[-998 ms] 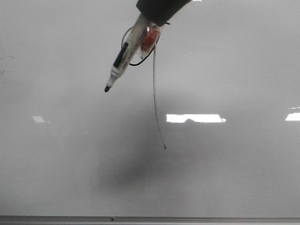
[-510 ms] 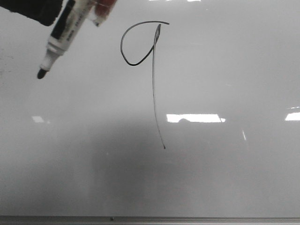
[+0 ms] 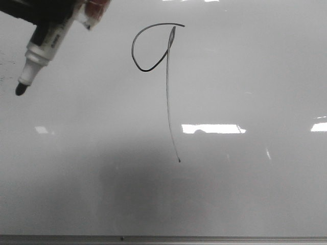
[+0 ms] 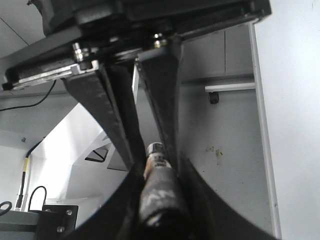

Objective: Write number 9 on whiteboard

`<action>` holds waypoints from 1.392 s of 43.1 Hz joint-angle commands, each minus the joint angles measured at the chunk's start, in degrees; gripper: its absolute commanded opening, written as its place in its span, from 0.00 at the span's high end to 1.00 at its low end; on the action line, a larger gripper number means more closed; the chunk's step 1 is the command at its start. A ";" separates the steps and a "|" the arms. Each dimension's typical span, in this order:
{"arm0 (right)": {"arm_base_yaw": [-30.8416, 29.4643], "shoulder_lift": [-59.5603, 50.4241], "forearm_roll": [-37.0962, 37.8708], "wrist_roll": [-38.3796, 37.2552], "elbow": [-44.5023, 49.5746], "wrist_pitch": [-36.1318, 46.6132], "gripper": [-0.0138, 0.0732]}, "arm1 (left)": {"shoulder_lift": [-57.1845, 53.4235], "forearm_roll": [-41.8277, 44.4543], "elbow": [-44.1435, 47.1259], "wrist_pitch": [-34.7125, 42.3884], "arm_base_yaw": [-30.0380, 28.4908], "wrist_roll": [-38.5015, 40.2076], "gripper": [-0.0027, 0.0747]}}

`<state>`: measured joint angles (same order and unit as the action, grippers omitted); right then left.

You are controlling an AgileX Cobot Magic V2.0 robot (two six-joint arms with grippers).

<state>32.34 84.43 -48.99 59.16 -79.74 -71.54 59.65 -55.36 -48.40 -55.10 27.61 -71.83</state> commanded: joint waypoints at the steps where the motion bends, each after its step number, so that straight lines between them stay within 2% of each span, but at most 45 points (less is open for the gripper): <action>1: -0.04 -2.18 -3.74 0.69 -1.95 -0.60 0.87 | -0.52 -4.02 -2.06 -0.01 0.58 -0.04 0.99; 4: -0.04 -2.18 -4.31 0.69 -1.95 0.02 0.76 | -0.52 -4.02 -2.06 -0.01 0.58 -0.04 0.99; 12: -0.04 -2.52 -7.68 0.64 -2.02 1.82 0.36 | -0.46 -0.41 -2.06 0.33 0.58 0.93 0.99; 18: -0.68 -3.71 -7.61 0.64 -2.15 3.29 0.34 | -0.24 7.54 -2.06 2.87 0.03 7.94 0.99; 25: -4.76 -7.20 -7.55 0.03 -1.03 3.36 0.34 | -0.24 17.95 -2.06 8.01 -3.55 19.15 0.99; 30: -8.69 -10.99 -6.69 -0.42 3.37 4.16 0.36 | -0.24 24.10 -2.06 12.69 -8.89 28.25 0.99; 35: -12.59 -16.47 -4.72 -1.08 11.10 8.93 0.48 | -0.24 26.04 -2.06 17.91 -15.53 35.80 0.99; 43: -17.81 -27.16 -4.51 -1.08 27.56 19.44 0.69 | 0.80 25.92 -1.96 24.98 -23.37 36.63 0.99; 51: -20.26 -35.89 -4.51 -1.08 41.35 27.23 0.93 | 7.83 24.91 -1.96 30.76 -24.55 36.63 0.99; 60: -20.28 -41.80 -4.51 -1.08 47.58 31.27 0.92 | 19.07 20.42 -1.96 39.92 -24.55 36.63 0.99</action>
<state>12.42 43.98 -51.04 57.98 -31.08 -42.93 76.99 -31.71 -48.48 -21.58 3.17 -35.83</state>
